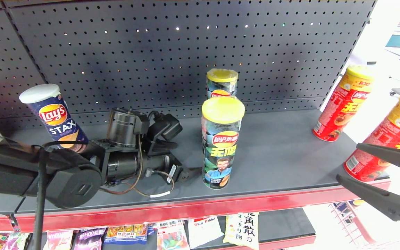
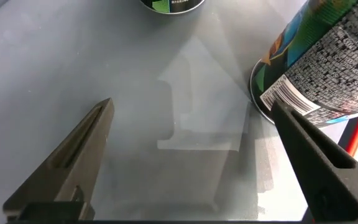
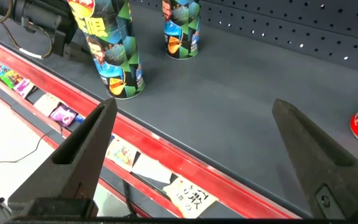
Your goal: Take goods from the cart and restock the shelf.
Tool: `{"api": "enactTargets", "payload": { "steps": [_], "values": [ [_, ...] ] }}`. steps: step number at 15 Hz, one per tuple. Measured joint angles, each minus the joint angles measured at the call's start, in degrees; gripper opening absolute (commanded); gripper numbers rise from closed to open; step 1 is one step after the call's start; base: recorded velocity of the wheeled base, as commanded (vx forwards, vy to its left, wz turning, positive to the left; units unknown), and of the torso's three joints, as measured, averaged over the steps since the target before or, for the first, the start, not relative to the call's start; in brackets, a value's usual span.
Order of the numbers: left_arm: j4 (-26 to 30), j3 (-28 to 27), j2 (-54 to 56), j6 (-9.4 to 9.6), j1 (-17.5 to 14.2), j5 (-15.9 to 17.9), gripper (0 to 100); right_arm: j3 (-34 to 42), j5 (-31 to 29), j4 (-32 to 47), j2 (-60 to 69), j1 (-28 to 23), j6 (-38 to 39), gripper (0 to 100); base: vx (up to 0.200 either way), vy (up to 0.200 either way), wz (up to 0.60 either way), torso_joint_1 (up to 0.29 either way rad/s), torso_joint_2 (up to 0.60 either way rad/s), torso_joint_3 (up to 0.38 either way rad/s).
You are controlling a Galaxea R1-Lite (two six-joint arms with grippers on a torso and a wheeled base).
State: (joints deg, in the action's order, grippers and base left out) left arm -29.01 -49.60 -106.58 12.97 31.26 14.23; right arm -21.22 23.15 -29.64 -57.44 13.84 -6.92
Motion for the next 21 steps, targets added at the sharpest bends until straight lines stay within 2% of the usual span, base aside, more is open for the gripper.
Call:
{"api": "enactTargets", "payload": {
  "steps": [4, 7, 9, 13, 15, 16, 18, 21],
  "values": [
    [-0.1, 2.5, 2.1, -0.15, -0.8, -0.7, 100, 0.4, 0.1, 0.0, -0.1, 0.1, -0.1, 100, 0.000, 0.000, 0.00, 0.000, 0.00, 0.000],
    [-0.3, 8.1, 8.7, -0.61, -2.5, -2.5, 100, 1.5, 0.4, 0.1, 0.4, 0.0, -0.1, 100, 0.000, 0.000, 0.00, 0.000, 0.00, 0.000],
    [-0.2, 13.3, 15.8, -1.60, -3.6, -4.4, 100, 2.8, 0.3, 0.0, 1.2, 0.0, -0.1, 100, 0.000, 0.000, 0.00, 0.000, 0.00, 0.000],
    [1.3, 25.1, 33.7, -4.49, -6.0, -14.3, 100, 8.2, -0.7, 0.1, 4.9, -0.2, -0.1, 100, 0.000, 0.000, 0.00, 0.000, 0.00, 0.000],
    [4.1, 29.3, 42.1, -5.64, -7.0, -18.9, 100, 12.2, -3.9, 0.6, 8.5, -1.2, -0.2, 100, 0.000, 0.000, 0.00, 0.000, 0.00, 0.000],
    [7.4, 30.9, 46.7, -6.05, -7.5, -21.0, 100, 14.0, -5.8, 0.7, 10.8, -2.2, -0.2, 100, 0.000, 0.000, 0.00, 0.000, 0.00, 0.000],
    [18.0, 32.0, 55.7, -6.52, -8.7, -23.8, 100, 16.7, -8.8, 1.3, 15.0, -6.4, -0.2, 100, 0.000, 0.000, 0.00, 0.000, 0.00, 0.000],
    [32.9, 32.4, 69.8, -7.61, -10.4, -26.5, 100, 17.3, -10.5, 9.2, 21.0, -15.0, -0.2, 100, 0.000, 0.000, 0.00, 0.000, 0.00, 0.000]
  ]
}}
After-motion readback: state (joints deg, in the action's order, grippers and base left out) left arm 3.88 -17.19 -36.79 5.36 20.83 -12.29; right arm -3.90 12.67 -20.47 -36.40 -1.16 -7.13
